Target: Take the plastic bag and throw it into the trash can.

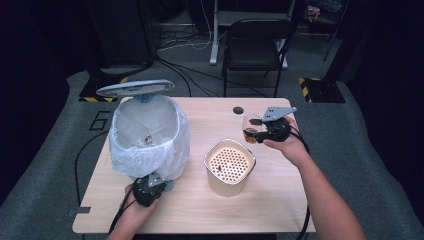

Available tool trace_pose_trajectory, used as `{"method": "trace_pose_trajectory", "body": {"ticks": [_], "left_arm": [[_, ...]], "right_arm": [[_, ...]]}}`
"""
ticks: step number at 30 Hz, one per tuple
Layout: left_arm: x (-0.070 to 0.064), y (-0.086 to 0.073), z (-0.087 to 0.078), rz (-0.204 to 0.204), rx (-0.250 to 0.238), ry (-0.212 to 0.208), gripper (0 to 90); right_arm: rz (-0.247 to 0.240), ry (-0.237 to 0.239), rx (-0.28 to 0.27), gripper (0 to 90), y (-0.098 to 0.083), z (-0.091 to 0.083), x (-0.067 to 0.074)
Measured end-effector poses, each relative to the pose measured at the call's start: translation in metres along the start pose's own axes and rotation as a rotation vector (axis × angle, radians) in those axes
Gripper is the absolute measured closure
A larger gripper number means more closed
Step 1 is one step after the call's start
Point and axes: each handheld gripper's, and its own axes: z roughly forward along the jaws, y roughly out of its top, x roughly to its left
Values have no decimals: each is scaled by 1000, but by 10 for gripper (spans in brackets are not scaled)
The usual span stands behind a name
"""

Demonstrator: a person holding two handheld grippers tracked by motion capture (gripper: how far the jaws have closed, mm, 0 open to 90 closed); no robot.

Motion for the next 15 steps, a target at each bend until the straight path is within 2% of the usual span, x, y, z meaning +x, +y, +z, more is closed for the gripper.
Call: {"method": "trace_pose_trajectory", "body": {"ticks": [5, 15], "left_arm": [[0, 0, 0, 1, -1, 3, 900], [0, 0, 0, 1, -1, 3, 900]], "right_arm": [[-30, 18, -8, 507, 7, 3, 0], [-155, 17, -17, 508, 21, 4, 7]]}}
